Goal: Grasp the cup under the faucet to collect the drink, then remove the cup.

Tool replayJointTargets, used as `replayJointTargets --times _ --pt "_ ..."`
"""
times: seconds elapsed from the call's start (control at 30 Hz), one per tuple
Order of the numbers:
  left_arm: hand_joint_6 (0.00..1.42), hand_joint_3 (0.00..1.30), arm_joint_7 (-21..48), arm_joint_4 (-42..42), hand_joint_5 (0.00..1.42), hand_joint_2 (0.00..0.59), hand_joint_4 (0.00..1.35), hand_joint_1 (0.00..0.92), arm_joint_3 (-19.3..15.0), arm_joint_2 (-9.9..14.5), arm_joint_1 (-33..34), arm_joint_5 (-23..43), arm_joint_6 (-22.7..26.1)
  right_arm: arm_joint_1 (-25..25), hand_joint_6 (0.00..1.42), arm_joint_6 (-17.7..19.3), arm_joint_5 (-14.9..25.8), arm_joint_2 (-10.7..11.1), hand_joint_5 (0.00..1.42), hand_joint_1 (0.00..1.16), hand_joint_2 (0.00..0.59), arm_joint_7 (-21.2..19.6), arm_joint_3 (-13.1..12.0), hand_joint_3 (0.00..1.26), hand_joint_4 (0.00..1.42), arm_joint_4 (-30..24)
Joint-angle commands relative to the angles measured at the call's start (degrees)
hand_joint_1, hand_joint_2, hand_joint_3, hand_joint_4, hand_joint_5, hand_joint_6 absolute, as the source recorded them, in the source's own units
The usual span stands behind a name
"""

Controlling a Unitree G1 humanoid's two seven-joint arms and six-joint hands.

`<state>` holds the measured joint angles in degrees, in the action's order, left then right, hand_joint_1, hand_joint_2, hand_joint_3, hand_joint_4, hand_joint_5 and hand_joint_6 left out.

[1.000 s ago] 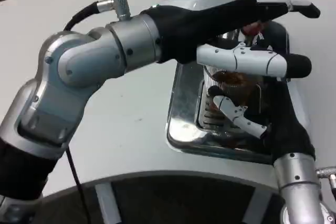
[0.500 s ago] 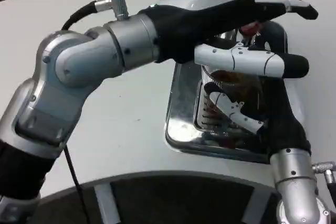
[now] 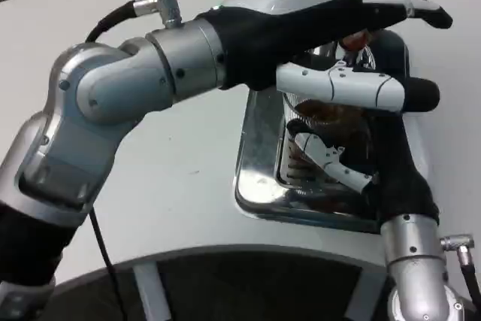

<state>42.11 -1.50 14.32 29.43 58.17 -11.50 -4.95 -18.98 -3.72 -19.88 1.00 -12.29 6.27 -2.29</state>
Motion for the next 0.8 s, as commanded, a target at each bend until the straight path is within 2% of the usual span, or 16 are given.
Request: replayJointTargets --times 0.03,0.4,0.8 --pt "0.13 0.18 1.24 -0.26 0.06 0.105 0.07 0.0 0.35 0.99 -1.77 -0.57 -0.27 0.94 0.26 1.6 -0.07 -0.74 0.24 0.74 0.239 -0.43 1.04 0.17 0.21 1.03" --pt "0.15 0.18 0.94 -1.5 0.07 0.102 0.08 0.0 -0.05 1.3 -2.88 -0.56 -0.27 1.6 0.36 3.54 -0.07 -1.94 0.32 0.76 0.244 -4.24 0.89 0.3 0.33 1.38" --pt "0.17 0.17 -3.01 -3.36 0.11 0.102 0.09 0.0 -2.25 -0.27 -4.72 0.58 -1.8 2.86 0.45 5.13 -0.35 -2.2 0.43 0.76 0.251 -6.99 -0.31 0.42 0.43 -0.1"
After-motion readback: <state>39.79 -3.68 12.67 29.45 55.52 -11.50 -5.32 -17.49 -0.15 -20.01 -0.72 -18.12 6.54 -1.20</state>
